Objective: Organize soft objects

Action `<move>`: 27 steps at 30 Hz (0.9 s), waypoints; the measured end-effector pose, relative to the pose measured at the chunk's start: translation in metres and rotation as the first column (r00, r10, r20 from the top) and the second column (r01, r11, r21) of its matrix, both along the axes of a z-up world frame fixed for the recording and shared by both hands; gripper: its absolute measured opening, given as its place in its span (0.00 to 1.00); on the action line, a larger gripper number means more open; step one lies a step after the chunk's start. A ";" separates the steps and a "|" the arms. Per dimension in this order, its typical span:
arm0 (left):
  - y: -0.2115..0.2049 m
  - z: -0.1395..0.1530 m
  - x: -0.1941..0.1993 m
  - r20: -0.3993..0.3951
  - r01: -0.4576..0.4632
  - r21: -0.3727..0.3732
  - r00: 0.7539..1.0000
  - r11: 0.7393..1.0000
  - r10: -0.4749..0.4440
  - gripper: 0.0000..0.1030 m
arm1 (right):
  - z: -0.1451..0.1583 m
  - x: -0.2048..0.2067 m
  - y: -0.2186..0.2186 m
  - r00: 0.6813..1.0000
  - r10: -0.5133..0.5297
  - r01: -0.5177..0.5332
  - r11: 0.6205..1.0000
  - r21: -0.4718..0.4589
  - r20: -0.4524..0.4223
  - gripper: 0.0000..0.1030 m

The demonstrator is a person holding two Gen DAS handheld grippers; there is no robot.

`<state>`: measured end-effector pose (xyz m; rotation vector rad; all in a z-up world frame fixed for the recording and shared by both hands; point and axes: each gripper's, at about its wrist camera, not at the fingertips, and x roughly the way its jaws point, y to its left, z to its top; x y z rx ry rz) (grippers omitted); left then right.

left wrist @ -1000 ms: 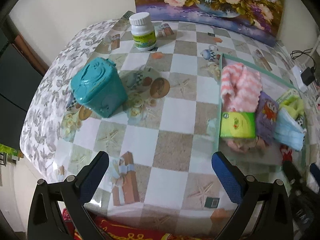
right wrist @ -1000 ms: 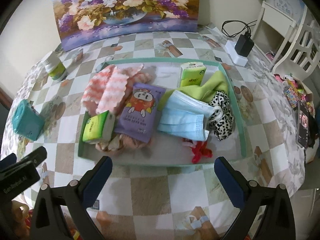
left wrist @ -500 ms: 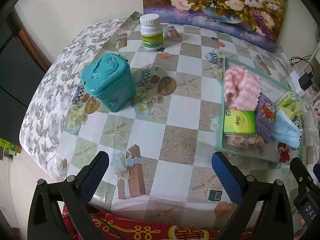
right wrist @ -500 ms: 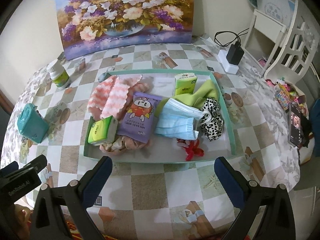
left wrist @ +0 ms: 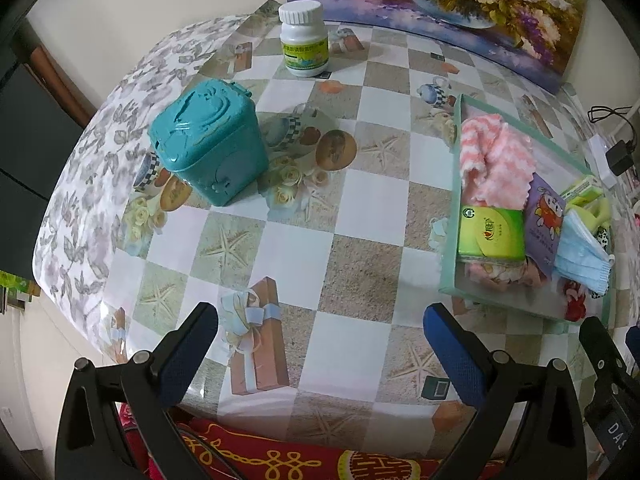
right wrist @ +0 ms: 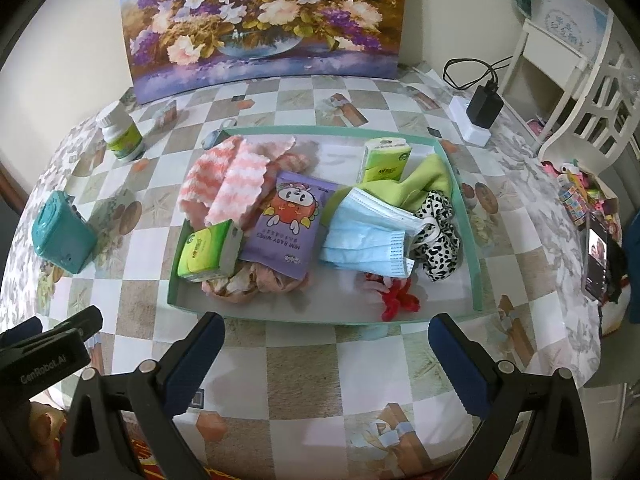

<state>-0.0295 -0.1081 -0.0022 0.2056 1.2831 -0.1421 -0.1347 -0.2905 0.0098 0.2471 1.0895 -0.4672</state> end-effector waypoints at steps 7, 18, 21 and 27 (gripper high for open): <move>0.002 -0.001 0.001 -0.004 -0.005 0.006 1.000 1.000 0.005 0.99 | -0.001 0.001 -0.002 1.000 -0.003 0.003 1.000 0.005 -0.005 1.00; 0.001 -0.002 0.002 -0.010 -0.010 0.010 1.000 1.000 0.010 0.99 | -0.002 0.000 -0.004 1.000 -0.016 0.016 1.000 0.011 -0.011 1.00; 0.001 -0.002 0.002 -0.011 -0.011 0.010 1.000 1.000 0.011 0.99 | -0.002 0.000 -0.005 1.000 -0.018 0.018 1.000 0.012 -0.012 1.00; 0.003 -0.004 0.003 -0.015 -0.015 0.010 1.000 1.000 0.015 0.99 | -0.003 0.000 -0.005 1.000 -0.017 0.018 1.000 0.012 -0.013 1.00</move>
